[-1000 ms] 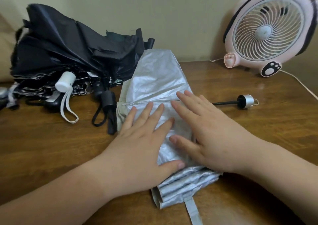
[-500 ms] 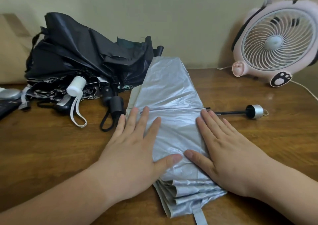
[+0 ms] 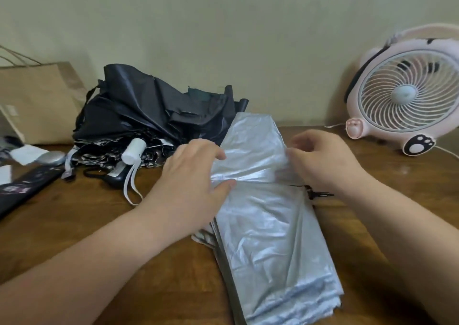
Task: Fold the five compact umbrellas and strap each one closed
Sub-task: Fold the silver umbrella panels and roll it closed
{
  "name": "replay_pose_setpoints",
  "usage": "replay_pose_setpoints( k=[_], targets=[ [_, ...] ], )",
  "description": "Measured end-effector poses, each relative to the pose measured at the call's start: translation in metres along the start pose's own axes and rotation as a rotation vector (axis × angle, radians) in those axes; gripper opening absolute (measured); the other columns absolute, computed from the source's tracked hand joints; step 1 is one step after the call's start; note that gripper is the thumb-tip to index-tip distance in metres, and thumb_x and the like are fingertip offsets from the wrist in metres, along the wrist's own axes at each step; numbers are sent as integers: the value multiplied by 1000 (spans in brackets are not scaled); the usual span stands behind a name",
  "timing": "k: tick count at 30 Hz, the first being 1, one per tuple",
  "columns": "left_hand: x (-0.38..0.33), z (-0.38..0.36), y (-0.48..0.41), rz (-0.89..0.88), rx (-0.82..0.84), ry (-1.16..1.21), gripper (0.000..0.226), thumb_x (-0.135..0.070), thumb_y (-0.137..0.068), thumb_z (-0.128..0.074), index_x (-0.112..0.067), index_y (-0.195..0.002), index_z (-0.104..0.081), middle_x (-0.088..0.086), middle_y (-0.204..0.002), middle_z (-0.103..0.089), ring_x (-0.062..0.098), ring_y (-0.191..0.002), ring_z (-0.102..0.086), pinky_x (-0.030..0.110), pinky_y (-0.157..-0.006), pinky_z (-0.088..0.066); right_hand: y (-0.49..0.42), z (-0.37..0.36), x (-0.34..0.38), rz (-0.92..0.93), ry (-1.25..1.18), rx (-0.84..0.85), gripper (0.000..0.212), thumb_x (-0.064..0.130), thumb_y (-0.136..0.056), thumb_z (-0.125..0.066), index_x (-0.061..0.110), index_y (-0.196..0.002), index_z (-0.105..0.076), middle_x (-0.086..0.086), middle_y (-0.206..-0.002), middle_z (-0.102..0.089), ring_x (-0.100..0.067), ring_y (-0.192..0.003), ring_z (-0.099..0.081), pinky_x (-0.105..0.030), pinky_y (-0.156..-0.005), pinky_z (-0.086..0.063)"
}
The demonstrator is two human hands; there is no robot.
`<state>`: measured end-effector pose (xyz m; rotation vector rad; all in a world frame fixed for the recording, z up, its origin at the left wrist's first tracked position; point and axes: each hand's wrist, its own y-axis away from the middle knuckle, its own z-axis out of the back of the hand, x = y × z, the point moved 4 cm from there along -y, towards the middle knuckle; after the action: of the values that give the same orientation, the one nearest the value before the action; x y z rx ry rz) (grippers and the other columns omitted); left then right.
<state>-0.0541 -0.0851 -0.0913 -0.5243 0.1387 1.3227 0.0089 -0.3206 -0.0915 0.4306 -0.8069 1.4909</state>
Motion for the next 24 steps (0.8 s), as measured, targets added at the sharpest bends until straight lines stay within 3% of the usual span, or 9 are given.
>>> replay_pose_setpoints(
  k=[3, 5, 6, 11, 14, 17, 19, 22, 24],
  targets=[
    [6, 2, -37, 234, 58, 200, 41, -42, -89, -75, -30, -120, -50, -12, -121, -57, 11, -107, -58, 28, -84, -48, -20, -11, -19, -169, -271, 35, 34, 25, -83, -77, 20, -116, -70, 4, -100, -73, -13, -89, -70, -29, -73, -56],
    [11, -6, -50, 343, 100, 327, 49, -36, -86, -79, -26, -123, -50, -7, -110, -67, 14, -85, -64, 30, -65, -51, -18, -18, -26, -189, -354, 44, 37, 22, -81, -80, 20, -115, -67, 2, -96, -74, -15, -84, -70, -32, -68, -55],
    [13, -11, -54, 362, 106, 351, 53, -34, -84, -81, -25, -126, -49, -6, -108, -68, 15, -82, -64, 30, -62, -50, -16, -20, -28, -181, -371, 38, 38, 18, -81, -79, 20, -116, -65, 4, -93, -74, -14, -80, -69, -29, -65, -52],
    [14, -27, -58, 454, 24, 574, 75, -22, -80, -86, -22, -141, -42, -1, -111, -65, 21, -91, -70, 42, -81, -60, -9, -24, -28, -138, -396, 24, 52, 15, -80, -81, 21, -127, -59, 5, -98, -72, -10, -88, -67, -24, -69, -46],
    [10, -24, -63, 458, -46, 725, 84, -12, -78, -88, -20, -148, -41, -1, -104, -71, 20, -90, -72, 44, -83, -61, -5, -23, -29, -163, -458, 70, 55, 20, -79, -84, 22, -128, -58, 4, -101, -73, -11, -90, -68, -23, -67, -44],
    [2, -15, -72, 461, -25, 825, 92, -18, -72, -93, -23, -149, -44, 0, -114, -71, 21, -100, -72, 44, -92, -58, -5, -21, -32, -167, -525, 86, 59, 23, -78, -85, 23, -131, -58, 5, -102, -73, -12, -93, -69, -26, -71, -46],
    [-4, -10, -81, 503, 52, 881, 91, -26, -67, -95, -20, -145, -49, 4, -124, -68, 24, -110, -69, 47, -99, -55, -6, -22, -33, -176, -555, 121, 65, 26, -78, -86, 25, -135, -56, 6, -107, -72, -12, -98, -69, -28, -78, -49],
    [-17, -7, -92, 534, 205, 991, 66, -29, -67, -93, -9, -124, -67, 12, -123, -72, 31, -109, -71, 50, -99, -55, -6, -24, -33, -168, -569, 163, 72, 28, -77, -87, 30, -140, -52, 4, -117, -67, -14, -105, -68, -35, -95, -53],
    [-21, -6, -102, 521, 209, 995, 66, -30, -61, -97, -11, -118, -68, 13, -131, -68, 33, -116, -68, 51, -103, -52, -5, -23, -31, -144, -597, 166, 71, 26, -78, -87, 30, -140, -52, 1, -117, -68, -14, -104, -69, -33, -94, -53]
  ],
)
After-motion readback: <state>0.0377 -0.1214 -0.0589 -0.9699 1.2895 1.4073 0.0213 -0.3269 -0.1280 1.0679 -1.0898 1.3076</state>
